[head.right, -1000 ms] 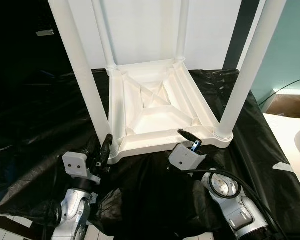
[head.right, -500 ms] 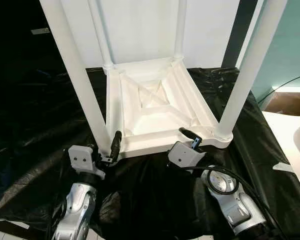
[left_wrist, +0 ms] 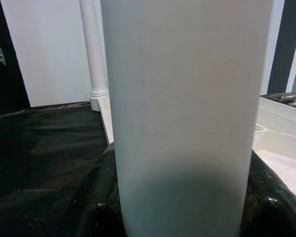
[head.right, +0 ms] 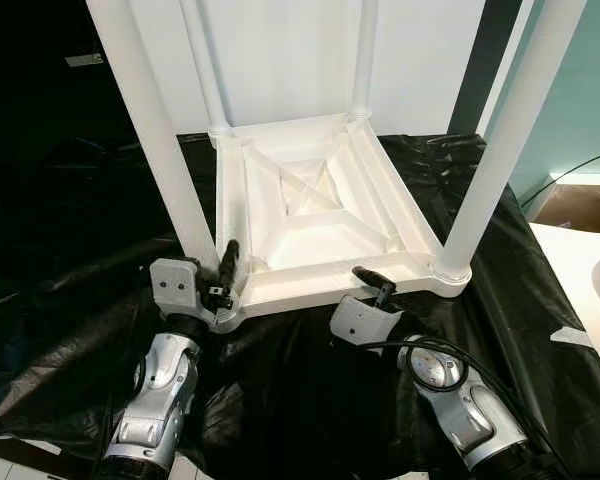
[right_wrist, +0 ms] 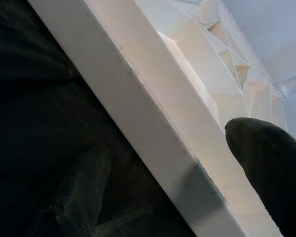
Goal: Building children table
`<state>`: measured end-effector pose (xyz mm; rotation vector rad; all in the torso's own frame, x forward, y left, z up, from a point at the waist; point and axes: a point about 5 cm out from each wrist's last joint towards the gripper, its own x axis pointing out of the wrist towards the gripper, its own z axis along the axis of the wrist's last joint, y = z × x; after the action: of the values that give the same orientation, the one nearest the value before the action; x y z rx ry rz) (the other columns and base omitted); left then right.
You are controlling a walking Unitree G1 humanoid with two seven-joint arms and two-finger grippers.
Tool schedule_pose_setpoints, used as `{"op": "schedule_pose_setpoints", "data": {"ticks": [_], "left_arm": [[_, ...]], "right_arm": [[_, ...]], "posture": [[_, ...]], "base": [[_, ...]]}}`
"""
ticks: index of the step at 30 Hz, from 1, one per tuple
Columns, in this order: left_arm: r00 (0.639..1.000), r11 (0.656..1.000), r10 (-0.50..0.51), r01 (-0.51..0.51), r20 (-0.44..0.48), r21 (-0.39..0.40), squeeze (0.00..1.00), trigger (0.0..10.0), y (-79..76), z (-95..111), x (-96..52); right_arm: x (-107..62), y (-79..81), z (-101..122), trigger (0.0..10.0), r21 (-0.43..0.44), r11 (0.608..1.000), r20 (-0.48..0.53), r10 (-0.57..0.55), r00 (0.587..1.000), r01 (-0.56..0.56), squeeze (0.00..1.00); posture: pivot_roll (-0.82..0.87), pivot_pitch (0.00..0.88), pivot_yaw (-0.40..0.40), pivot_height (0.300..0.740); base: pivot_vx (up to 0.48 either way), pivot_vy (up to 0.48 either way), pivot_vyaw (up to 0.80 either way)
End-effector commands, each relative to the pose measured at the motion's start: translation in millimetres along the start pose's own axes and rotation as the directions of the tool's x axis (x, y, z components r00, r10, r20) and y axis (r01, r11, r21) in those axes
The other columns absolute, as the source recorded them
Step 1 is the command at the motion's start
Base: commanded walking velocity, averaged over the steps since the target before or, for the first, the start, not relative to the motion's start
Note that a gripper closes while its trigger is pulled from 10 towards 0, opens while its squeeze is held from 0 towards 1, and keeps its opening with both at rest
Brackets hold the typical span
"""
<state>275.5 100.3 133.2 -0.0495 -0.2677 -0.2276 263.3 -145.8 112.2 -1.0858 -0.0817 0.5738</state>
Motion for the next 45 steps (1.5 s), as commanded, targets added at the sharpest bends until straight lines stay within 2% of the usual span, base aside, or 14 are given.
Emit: {"op": "schedule_pose_setpoints", "data": {"ticks": [1,4,9,15,17,21,27,30,33,38,40,43,45], "left_arm": [[1.0,1.0,-0.011,0.011,0.022,-0.004,0.0,0.0,-2.1,7.0,7.0],[0.997,1.0,-0.015,0.013,0.074,0.019,0.0,0.0,1.5,20.5,9.9],[0.995,1.0,-0.01,0.008,0.102,0.021,0.0,0.0,3.6,28.6,8.1],[0.983,0.998,0.059,-0.061,0.175,0.008,0.0,0.0,15.8,50.2,1.9],[0.983,0.998,0.059,-0.061,0.175,0.008,0.0,0.0,15.8,50.2,1.9],[0.972,0.997,0.079,-0.081,0.22,0.001,0.0,0.0,21.9,64.2,0.0],[0.964,0.999,0.054,-0.054,0.259,-0.011,0.0,0.0,20.9,76.4,-4.0],[0.956,1.0,0.01,-0.003,0.294,-0.024,0.0,0.0,15.3,85.0,-7.7],[0.955,0.999,-0.009,0.018,0.298,-0.027,0.0,0.0,12.7,85.0,-10.0],[0.956,0.999,-0.018,0.025,0.292,-0.021,0.0,0.0,11.6,83.9,-11.4],[0.96,0.999,-0.029,0.037,0.279,-0.023,0.0,0.0,8.6,80.8,-13.8],[0.961,0.999,-0.032,0.04,0.275,-0.025,0.0,0.0,7.4,79.7,-14.2],[0.963,0.999,-0.038,0.046,0.266,-0.024,0.0,0.0,6.2,78.9,-14.4]], "right_arm": [[1.3,5.2,-3.4,10.0,-0.036,0.998,-0.028,0.044,0.999,-0.045,0.0],[6.3,7.7,-2.2,10.0,-0.085,0.995,-0.027,0.052,0.998,-0.054,0.0],[9.9,7.1,-2.2,10.0,-0.122,0.991,-0.02,0.055,0.998,-0.057,0.0],[14.6,6.3,-7.9,10.0,-0.192,0.978,-0.031,0.076,0.997,-0.08,0.0],[14.6,6.3,-7.9,10.0,-0.192,0.978,-0.031,0.076,0.997,-0.08,0.0],[19.3,8.1,-10.7,10.0,-0.226,0.97,-0.044,0.077,0.996,-0.085,0.0],[29.1,4.7,-13.0,10.0,-0.277,0.959,-0.054,0.044,0.998,-0.057,0.0],[41.2,2.4,-13.9,10.0,-0.328,0.945,-0.052,0.008,0.999,-0.025,0.0],[48.8,0.2,-12.3,10.0,-0.358,0.934,-0.046,-0.023,0.999,0.005,0.0],[52.2,-0.4,-10.0,10.0,-0.368,0.93,-0.037,-0.033,0.999,0.017,0.0],[62.4,2.8,4.0,10.0,-0.411,0.911,0.03,-0.033,0.999,0.043,0.0],[65.6,4.0,11.4,10.0,-0.43,0.901,0.068,-0.035,0.997,0.061,0.0],[67.8,5.7,21.1,10.0,-0.458,0.883,0.133,-0.048,0.99,0.105,0.0]], "posture": [[-0.01,0.0,0.053,0.74],[-0.01,0.0,0.053,0.74],[-0.01,0.0,0.053,0.74],[0.03,0.0,0.034,0.74],[0.03,0.0,0.034,0.74],[0.04,0.0,0.027,0.74],[0.05,0.0,0.022,0.74],[0.05,0.0,0.022,0.74],[0.05,0.0,0.02,0.74],[0.05,0.0,0.02,0.74],[0.05,0.0,0.018,0.74],[0.06,0.0,0.015,0.74],[0.06,0.0,0.015,0.74]], "base": [[0.0,0.0,0.0],[0.0,0.0,0.0],[0.0,0.0,0.0],[0.0,0.0,0.0],[0.0,0.0,0.0],[0.0,0.0,0.0],[0.0,0.0,0.0],[0.0,0.0,0.0],[0.0,0.0,0.0],[0.0,0.0,0.0],[0.0,0.0,0.0],[0.0,0.0,0.0],[0.0,0.0,0.0]]}}
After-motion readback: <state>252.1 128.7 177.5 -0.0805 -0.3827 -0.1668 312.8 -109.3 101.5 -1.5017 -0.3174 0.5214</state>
